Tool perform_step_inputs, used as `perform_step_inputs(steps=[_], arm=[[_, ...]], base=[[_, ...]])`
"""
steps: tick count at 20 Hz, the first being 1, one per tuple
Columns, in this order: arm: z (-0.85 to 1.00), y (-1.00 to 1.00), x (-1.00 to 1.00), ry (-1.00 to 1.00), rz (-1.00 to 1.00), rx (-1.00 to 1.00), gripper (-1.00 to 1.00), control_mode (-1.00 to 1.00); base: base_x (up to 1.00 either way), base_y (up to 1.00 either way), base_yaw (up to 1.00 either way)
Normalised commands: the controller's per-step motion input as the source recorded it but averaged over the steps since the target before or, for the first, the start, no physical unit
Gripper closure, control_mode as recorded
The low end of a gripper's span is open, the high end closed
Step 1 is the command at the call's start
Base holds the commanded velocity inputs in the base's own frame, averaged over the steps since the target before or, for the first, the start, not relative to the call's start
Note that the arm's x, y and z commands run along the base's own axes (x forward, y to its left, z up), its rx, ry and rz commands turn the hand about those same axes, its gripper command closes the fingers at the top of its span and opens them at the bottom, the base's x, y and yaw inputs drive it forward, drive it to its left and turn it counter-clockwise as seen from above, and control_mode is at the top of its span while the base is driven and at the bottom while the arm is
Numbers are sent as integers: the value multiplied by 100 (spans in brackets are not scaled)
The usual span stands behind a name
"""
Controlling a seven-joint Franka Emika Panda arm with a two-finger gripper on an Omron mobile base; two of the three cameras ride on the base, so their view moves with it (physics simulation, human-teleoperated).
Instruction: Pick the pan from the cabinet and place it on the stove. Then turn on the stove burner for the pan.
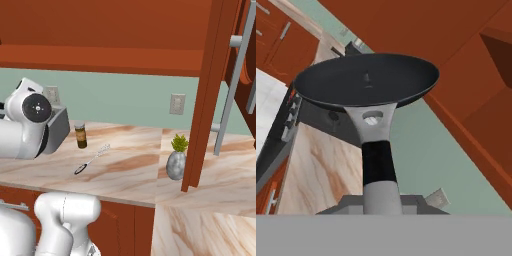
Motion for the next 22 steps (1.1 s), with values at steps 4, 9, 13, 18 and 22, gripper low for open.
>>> perform_step_inputs(steps=[4, 9, 13, 18, 22], arm=[[-7, 0, -16, 0, 0, 0, 100, -100], [-13, 0, -22, 1, 0, 0, 100, 100], [0, 0, 0, 0, 0, 0, 100, 100], [0, 0, 0, 0, 0, 0, 100, 100], [0, 0, 0, 0, 0, 0, 100, 100]], base=[[0, 0, 0], [-17, 0, 0], [-43, 7, 0], [-47, 7, 0], [-53, 15, 0]])
